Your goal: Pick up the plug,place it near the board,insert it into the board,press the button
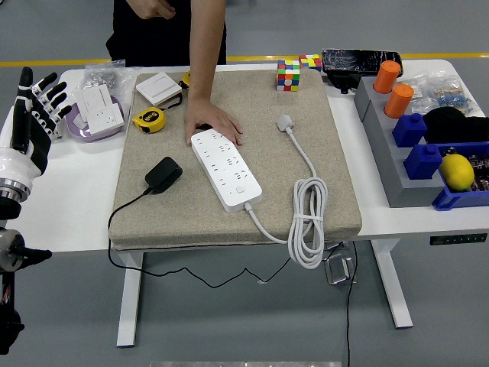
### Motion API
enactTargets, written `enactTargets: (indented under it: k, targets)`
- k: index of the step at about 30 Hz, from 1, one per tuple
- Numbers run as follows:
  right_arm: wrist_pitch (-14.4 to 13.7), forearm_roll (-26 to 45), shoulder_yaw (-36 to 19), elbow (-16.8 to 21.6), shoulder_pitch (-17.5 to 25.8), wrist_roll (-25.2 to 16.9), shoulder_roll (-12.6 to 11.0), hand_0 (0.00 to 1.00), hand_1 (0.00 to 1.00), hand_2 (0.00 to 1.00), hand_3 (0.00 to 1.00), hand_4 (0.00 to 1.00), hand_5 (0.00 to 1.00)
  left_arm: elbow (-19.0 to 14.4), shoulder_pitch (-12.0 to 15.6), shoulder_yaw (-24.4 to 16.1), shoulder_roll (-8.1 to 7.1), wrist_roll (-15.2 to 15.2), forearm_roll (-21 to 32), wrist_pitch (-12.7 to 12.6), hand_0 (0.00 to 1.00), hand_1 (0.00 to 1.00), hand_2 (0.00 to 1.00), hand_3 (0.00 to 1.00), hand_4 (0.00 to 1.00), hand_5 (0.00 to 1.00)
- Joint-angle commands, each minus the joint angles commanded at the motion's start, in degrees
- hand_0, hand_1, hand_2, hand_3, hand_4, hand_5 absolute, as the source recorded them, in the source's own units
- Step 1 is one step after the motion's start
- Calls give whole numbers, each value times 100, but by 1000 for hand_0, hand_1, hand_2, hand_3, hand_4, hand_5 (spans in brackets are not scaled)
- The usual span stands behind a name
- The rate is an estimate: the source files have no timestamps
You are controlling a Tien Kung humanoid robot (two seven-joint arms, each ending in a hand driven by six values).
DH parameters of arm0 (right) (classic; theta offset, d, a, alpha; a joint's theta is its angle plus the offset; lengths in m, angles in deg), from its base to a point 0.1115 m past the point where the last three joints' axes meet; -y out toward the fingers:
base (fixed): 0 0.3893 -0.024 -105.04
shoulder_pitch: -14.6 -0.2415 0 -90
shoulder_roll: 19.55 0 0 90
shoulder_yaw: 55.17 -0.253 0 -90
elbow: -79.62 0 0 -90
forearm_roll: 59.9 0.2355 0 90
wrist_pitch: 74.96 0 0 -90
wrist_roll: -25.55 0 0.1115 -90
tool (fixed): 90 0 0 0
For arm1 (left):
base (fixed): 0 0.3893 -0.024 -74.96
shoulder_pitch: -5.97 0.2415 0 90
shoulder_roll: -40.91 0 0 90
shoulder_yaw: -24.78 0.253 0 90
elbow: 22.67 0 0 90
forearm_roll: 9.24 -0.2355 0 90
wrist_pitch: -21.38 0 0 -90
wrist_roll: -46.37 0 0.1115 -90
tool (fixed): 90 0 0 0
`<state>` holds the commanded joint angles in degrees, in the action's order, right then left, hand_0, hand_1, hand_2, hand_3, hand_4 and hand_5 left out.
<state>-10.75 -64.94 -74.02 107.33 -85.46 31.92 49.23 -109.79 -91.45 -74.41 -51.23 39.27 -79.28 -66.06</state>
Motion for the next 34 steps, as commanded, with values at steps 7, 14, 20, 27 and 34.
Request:
enactTargets:
  k: [7, 14, 20, 27, 34]
  targets:
    - [10, 9, -1, 5, -8, -13, -13, 860, 802, 767, 788, 998, 981, -11, -5, 2, 30, -5, -68, 12, 836, 891, 859, 871, 998, 998]
    - [19, 16, -4, 7, -11, -27, -21, 860, 802, 768, 789, 998, 980, -13, -6, -2, 38, -5, -136, 39, 833, 890, 859, 871, 998, 998]
    - [25, 15, -11, 10, -9, -39, -20, 860, 802, 768, 788, 998, 980, -13, -2, -13, 41, -3, -291, 101, 832, 890, 860, 874, 998, 854]
    - [33, 21, -12, 9, -4, -46, -18, 861, 802, 768, 788, 998, 981, -12, -8, -19, 50, -3, -382, 88, 828, 887, 861, 875, 998, 791]
    - [36, 29, -7, 7, -8, -53, -21, 862, 802, 768, 789, 998, 980, -13, -5, -40, 62, 1, -422, 67, 829, 886, 862, 876, 998, 741]
